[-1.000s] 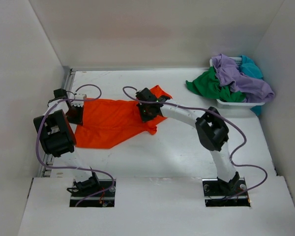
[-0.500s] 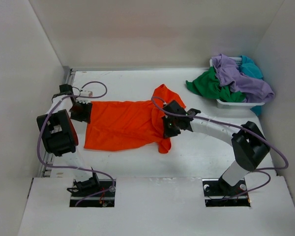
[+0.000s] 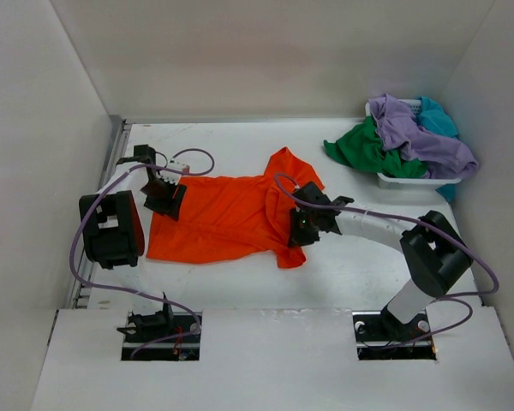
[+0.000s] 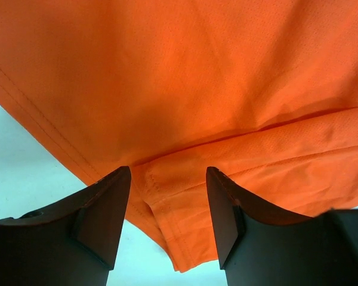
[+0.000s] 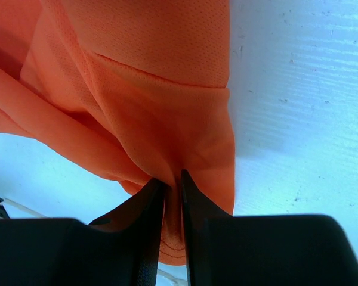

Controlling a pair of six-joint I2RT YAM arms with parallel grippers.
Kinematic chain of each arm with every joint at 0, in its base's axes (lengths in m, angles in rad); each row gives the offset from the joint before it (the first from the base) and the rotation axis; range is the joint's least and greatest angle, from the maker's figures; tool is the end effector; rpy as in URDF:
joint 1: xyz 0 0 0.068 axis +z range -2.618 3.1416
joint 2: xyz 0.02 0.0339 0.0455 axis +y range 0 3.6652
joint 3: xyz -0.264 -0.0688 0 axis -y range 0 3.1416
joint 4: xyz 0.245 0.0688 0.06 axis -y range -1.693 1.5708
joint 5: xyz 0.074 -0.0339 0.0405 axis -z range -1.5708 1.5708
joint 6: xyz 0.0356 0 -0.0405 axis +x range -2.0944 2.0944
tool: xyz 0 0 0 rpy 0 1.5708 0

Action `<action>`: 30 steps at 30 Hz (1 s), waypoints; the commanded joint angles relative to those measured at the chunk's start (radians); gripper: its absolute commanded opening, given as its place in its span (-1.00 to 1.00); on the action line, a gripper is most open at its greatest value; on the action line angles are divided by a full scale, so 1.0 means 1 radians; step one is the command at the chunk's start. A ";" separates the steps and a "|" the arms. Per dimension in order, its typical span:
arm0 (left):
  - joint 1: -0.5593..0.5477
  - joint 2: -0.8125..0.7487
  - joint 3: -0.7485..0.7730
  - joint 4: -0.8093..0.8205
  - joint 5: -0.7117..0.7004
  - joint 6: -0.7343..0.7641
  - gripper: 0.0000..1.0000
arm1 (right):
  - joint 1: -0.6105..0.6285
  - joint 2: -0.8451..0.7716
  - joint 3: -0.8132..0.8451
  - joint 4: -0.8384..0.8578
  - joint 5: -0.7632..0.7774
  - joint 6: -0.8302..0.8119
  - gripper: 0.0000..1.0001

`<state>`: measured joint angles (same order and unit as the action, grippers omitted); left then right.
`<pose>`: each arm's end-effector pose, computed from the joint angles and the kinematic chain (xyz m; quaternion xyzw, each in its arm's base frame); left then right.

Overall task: Fold and stack the t-shirts
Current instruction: Flatten out the tshirt

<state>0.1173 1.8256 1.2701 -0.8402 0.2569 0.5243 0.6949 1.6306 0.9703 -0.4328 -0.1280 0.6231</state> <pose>0.3439 0.0314 0.1840 0.2106 0.9653 -0.0938 0.1225 0.2401 0.2060 0.1771 -0.0499 0.9685 0.1937 0.1486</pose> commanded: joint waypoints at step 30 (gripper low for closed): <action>-0.055 -0.060 -0.038 -0.053 -0.062 -0.009 -1.00 | -0.013 -0.213 -0.143 -0.034 0.028 0.015 -0.19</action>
<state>0.0628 1.8256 1.2587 -0.9020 0.1829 0.5266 0.6781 1.4776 0.8623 -0.4458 -0.1223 0.6270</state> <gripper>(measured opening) 0.015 0.398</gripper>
